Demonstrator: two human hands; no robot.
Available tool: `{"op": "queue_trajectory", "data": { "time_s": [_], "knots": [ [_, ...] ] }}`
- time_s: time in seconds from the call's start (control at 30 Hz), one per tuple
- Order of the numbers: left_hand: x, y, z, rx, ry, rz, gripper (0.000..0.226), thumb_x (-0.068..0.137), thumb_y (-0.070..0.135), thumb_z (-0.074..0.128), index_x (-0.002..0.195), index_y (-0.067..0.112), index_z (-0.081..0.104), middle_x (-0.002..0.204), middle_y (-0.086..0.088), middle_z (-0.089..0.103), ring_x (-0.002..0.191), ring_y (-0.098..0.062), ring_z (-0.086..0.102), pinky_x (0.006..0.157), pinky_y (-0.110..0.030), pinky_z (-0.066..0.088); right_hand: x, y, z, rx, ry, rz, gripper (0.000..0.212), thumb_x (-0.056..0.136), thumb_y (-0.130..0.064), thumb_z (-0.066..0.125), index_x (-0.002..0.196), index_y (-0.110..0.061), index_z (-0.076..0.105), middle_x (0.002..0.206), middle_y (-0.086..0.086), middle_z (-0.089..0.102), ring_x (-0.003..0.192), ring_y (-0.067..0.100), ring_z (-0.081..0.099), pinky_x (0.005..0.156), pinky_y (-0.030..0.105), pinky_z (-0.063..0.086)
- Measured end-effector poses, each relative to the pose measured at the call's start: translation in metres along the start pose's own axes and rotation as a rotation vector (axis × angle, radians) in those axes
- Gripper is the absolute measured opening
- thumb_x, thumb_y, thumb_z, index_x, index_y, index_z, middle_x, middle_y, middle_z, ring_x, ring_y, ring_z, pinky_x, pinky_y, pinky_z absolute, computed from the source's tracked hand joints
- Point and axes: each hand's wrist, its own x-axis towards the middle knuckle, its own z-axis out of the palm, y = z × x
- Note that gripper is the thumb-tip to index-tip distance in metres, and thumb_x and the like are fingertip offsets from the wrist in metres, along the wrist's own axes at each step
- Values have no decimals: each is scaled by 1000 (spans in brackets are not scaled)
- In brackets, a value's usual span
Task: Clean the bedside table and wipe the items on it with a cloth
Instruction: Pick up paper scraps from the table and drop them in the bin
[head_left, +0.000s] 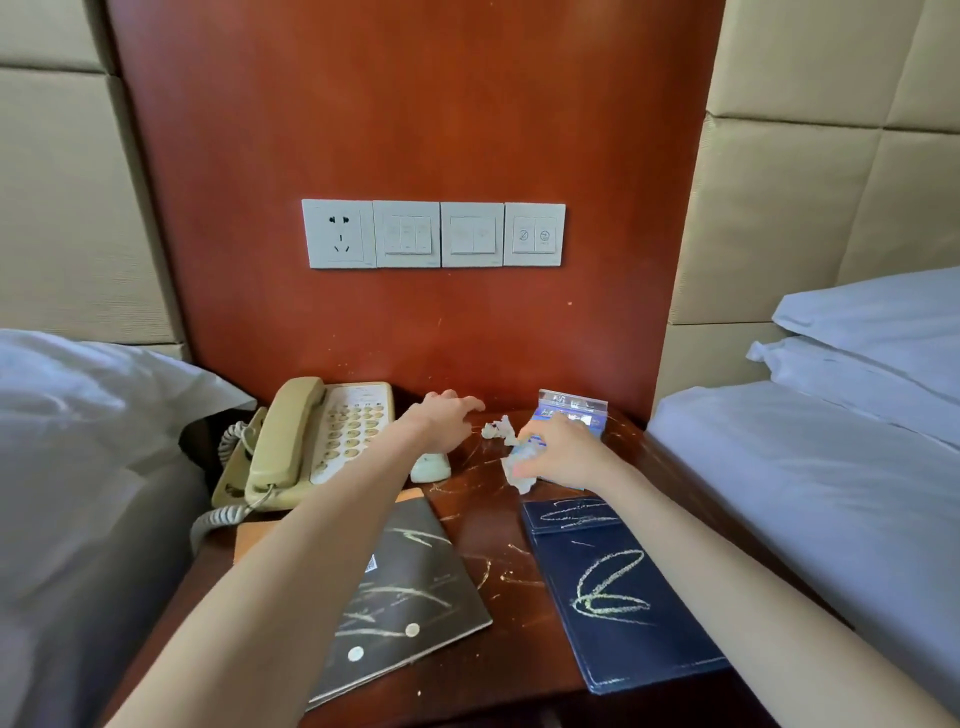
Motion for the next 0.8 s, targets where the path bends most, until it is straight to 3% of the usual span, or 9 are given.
{"op": "queue_trajectory", "data": {
  "time_s": [0.17,0.3,0.4,0.5,0.57,0.67,0.8],
  "knots": [
    [17,10,7,171,-19,117,50,101,22,37,148,36,27,150,-7,33,137,-31,30,108,-46,29,2,0,9,-65,-79,-36,53,79,-46,68,127,-27,55,124,5,50,115,28,44,91,44,44],
    [27,12,9,250,-132,190,52,102,23,39,149,38,25,155,-1,29,138,-28,33,109,-46,34,-1,0,17,-37,-80,-138,29,85,-34,66,112,-23,64,109,1,44,106,22,42,88,42,44],
    [30,10,12,264,-177,207,48,103,24,39,148,34,30,152,-1,32,136,-28,37,108,-45,36,-4,5,19,-3,-8,-198,16,89,-22,62,102,-16,68,106,2,51,98,19,48,80,35,46],
    [31,10,14,233,-106,225,36,102,26,41,137,24,49,136,-6,48,125,-29,47,99,-42,43,-3,14,19,28,57,-169,13,91,-21,61,98,-13,68,104,2,57,92,16,51,69,26,41],
    [30,12,16,177,-34,239,27,101,24,44,122,19,59,124,-8,54,114,-30,53,88,-41,46,-3,19,18,65,65,-136,13,90,-23,62,98,-13,67,107,4,57,92,18,54,72,28,45],
    [30,13,18,130,24,255,21,98,17,49,110,15,65,115,-8,59,106,-29,55,82,-39,45,-2,23,17,127,97,-124,10,89,-19,64,95,-12,68,107,6,60,93,18,55,76,31,48],
    [29,6,13,10,113,211,18,94,11,52,102,12,69,106,-10,64,97,-27,58,79,-35,48,-2,24,9,182,177,-111,11,88,-14,65,96,-9,70,104,6,65,87,13,56,69,22,43]
  ]
}}
